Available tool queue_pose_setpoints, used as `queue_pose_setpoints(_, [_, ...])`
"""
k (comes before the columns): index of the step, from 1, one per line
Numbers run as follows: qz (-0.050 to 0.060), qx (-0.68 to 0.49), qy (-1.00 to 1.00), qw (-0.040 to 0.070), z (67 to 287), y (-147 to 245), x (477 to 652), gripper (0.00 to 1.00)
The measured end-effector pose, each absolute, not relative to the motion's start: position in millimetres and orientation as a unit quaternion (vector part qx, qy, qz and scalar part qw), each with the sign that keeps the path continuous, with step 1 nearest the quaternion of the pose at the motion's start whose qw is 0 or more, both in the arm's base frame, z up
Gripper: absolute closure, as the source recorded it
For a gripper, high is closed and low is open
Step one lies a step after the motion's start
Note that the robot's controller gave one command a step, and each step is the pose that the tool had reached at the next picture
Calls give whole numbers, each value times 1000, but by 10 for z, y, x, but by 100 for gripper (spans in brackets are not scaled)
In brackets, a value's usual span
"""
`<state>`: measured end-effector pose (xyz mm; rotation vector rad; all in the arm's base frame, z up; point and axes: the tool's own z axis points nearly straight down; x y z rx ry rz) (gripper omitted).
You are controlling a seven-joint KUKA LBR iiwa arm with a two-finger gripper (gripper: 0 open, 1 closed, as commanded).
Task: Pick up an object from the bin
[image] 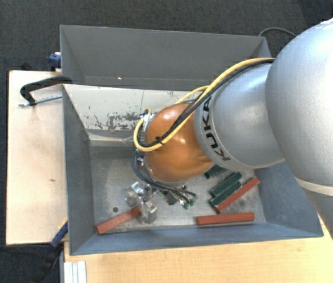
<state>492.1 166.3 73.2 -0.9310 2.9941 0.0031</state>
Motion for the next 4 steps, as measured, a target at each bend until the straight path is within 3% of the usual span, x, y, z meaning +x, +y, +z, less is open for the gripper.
queue_pose_setpoints(2, [1, -297, 955, -1, 1105, 1666, 4904, 100])
queue_pose_setpoints(4, [1, -297, 955, 5, 1488, 1679, 4927, 100])
